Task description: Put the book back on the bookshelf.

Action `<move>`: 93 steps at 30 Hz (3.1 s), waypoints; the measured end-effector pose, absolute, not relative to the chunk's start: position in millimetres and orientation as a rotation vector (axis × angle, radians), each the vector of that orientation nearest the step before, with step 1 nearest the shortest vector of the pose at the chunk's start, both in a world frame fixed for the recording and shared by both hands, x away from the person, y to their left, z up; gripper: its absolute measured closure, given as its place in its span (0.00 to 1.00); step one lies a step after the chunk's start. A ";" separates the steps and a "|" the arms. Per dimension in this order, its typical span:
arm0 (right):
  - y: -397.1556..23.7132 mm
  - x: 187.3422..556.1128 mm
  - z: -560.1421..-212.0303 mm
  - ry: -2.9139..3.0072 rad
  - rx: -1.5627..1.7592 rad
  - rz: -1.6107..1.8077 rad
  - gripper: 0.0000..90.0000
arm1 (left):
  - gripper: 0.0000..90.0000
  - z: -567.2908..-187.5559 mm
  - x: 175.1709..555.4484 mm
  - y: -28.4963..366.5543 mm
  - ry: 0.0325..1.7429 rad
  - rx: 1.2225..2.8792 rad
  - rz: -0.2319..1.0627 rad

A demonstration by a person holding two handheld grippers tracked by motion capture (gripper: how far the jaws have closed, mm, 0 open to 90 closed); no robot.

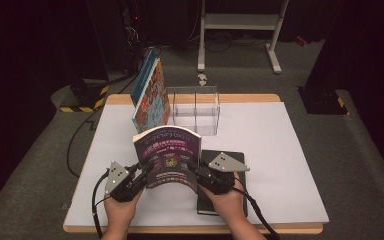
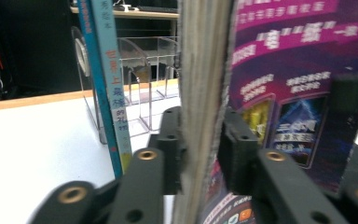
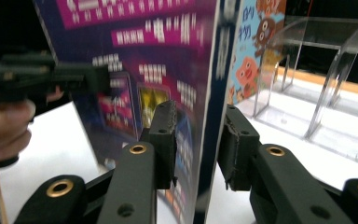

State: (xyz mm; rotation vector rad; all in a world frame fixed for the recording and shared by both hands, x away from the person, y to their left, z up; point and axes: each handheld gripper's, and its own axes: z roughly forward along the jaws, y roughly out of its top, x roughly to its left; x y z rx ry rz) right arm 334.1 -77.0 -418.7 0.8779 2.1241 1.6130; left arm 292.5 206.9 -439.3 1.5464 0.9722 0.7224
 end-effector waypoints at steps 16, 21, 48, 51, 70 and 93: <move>-72.5 360.1 -408.9 2.104 0.927 1.577 0.92 | 0.93 -432.9 315.8 195.0 0.984 1.554 0.786; -74.8 373.3 -403.8 2.069 0.942 1.582 0.92 | 0.93 -427.8 330.7 188.5 0.979 1.544 0.808; -80.0 377.0 -416.3 2.037 0.973 1.570 0.92 | 0.71 -444.1 349.9 196.9 1.025 1.486 0.751; -81.8 373.1 -417.2 2.039 0.976 1.567 0.92 | 0.72 -445.2 343.3 201.8 1.037 1.483 0.765; -80.4 358.8 -419.4 2.031 0.949 1.550 0.92 | 0.80 -456.0 314.4 206.3 1.085 1.485 0.798; -81.9 348.3 -420.3 2.035 0.930 1.566 0.92 | 0.81 -451.3 361.4 166.3 1.066 1.539 0.647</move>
